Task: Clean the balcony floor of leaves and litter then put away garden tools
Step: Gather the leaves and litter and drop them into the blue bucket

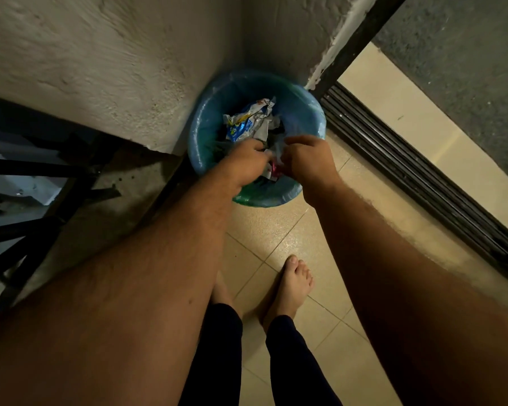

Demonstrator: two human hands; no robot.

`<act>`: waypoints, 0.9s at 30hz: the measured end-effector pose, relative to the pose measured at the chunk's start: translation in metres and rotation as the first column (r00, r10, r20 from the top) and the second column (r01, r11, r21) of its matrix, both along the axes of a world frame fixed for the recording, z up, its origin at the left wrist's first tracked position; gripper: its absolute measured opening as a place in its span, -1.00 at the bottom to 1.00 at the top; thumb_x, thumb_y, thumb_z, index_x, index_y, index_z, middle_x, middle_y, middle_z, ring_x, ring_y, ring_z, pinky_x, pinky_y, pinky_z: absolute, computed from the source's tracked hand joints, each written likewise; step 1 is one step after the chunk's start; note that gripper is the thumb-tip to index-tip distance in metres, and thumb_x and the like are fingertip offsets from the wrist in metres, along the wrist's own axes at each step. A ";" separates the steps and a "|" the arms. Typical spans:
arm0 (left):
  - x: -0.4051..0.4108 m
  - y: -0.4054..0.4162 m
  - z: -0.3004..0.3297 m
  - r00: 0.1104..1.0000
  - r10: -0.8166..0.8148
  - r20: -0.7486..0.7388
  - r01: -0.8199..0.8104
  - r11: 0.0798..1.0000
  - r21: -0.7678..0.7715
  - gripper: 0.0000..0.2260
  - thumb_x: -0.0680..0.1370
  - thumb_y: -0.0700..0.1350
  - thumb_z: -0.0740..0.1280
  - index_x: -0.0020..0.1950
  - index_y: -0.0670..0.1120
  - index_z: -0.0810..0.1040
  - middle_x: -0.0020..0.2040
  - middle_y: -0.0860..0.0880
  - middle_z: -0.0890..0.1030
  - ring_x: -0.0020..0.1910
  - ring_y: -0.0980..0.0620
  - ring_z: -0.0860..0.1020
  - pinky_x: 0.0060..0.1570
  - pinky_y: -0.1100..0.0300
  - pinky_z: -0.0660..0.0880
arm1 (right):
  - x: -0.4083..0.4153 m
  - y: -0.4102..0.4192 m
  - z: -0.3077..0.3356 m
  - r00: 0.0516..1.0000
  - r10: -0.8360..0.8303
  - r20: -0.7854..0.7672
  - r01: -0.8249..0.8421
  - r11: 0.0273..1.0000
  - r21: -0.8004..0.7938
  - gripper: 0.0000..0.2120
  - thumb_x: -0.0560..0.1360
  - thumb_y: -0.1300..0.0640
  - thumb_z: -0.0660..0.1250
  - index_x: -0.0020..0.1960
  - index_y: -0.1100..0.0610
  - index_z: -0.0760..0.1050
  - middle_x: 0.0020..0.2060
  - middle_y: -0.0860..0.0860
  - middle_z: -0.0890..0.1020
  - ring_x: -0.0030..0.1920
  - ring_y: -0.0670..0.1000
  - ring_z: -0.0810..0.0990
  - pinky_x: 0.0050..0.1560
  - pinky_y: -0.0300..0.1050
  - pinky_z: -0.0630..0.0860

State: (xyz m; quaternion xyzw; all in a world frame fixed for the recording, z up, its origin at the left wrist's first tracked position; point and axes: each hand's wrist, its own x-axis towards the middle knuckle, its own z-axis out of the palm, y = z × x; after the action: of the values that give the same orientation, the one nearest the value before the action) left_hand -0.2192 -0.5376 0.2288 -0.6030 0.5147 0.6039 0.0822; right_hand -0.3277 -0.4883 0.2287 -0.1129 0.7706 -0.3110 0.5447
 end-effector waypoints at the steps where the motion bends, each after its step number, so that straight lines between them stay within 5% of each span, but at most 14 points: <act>1: 0.002 -0.002 0.001 0.997 0.070 -0.022 -0.070 0.997 -0.009 -0.72 0.67 -0.14 0.21 0.37 -0.10 0.48 0.22 -0.05 0.53 0.22 -0.01 0.48 0.20 0.09 0.44 | -0.001 0.002 0.005 0.998 -0.057 0.040 0.058 0.998 -0.009 -0.75 0.55 0.39 0.16 -0.05 0.10 0.53 -0.08 0.07 0.60 0.03 0.17 0.66 0.06 0.16 0.64; 6: 0.023 0.013 0.036 0.966 0.255 -0.042 -0.258 0.957 -0.130 -0.81 0.65 -0.06 0.26 0.21 -0.05 0.57 0.09 0.02 0.60 0.12 0.03 0.56 0.06 0.14 0.56 | -0.004 0.022 0.041 0.991 -0.137 0.012 0.137 0.990 -0.043 -0.79 0.57 0.33 0.19 -0.10 0.11 0.53 -0.11 0.09 0.61 -0.10 0.06 0.64 0.02 0.10 0.66; 10: 0.037 0.039 0.101 0.985 0.171 -0.019 -0.172 0.974 -0.149 -0.57 0.66 0.17 0.13 0.35 -0.08 0.50 0.16 -0.04 0.56 0.07 0.08 0.49 -0.20 0.30 0.36 | -0.002 0.045 0.099 0.993 -0.082 -0.089 0.076 0.995 -0.071 -0.89 0.60 0.16 0.23 -0.05 0.09 0.52 -0.06 0.10 0.62 -0.02 0.11 0.65 -0.05 0.12 0.66; 15: 0.044 0.058 0.205 1.000 0.016 -0.020 -0.020 0.982 -0.185 -0.49 0.65 0.22 0.04 0.46 -0.06 0.42 0.35 -0.11 0.50 0.25 0.03 0.45 0.09 0.20 0.35 | 0.004 0.077 0.196 0.966 0.009 -0.259 -0.016 1.000 -0.026 -0.78 0.63 -0.11 0.20 -0.08 -0.02 0.50 -0.12 -0.03 0.62 -0.04 0.03 0.61 0.04 0.18 0.60; 19: 0.039 0.070 0.307 0.973 -0.231 -0.009 0.223 0.947 -0.230 -0.35 0.57 0.32 0.05 0.54 -0.04 0.31 0.50 -0.12 0.36 0.45 -0.09 0.36 0.39 -0.09 0.35 | 0.000 0.106 0.291 0.889 0.208 -0.408 -0.184 0.978 0.096 -0.60 0.61 -0.15 0.22 0.23 0.13 0.54 0.12 0.04 0.64 0.13 0.05 0.58 0.15 0.01 0.53; 24: 0.036 0.091 0.416 0.839 -0.544 0.016 0.512 0.780 -0.359 -0.32 0.57 0.36 0.08 0.53 -0.06 0.32 0.56 -0.11 0.28 0.50 -0.09 0.29 0.47 -0.06 0.25 | -0.005 0.161 0.396 0.805 0.294 -0.515 -0.195 0.952 0.238 -0.46 0.56 -0.24 0.26 0.37 0.11 0.46 0.28 0.09 0.58 0.24 0.11 0.55 0.21 0.00 0.49; 27: 0.040 0.109 0.453 0.708 -0.701 0.089 0.672 0.629 -0.391 -0.05 0.39 0.60 -0.12 0.52 -0.01 0.35 0.54 -0.10 0.31 0.49 -0.12 0.31 0.45 -0.14 0.27 | 0.001 0.215 0.445 0.759 0.311 -0.572 -0.156 0.940 0.304 -0.32 0.52 -0.37 0.20 0.46 0.06 0.38 0.45 0.11 0.41 0.44 0.14 0.36 0.39 0.10 0.37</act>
State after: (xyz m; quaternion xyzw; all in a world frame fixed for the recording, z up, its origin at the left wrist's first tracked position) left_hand -0.1795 -0.4283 0.6814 -0.3430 0.8184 0.4311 0.1637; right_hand -0.3268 -0.2736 0.6739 -0.2374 0.9161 -0.0921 0.3096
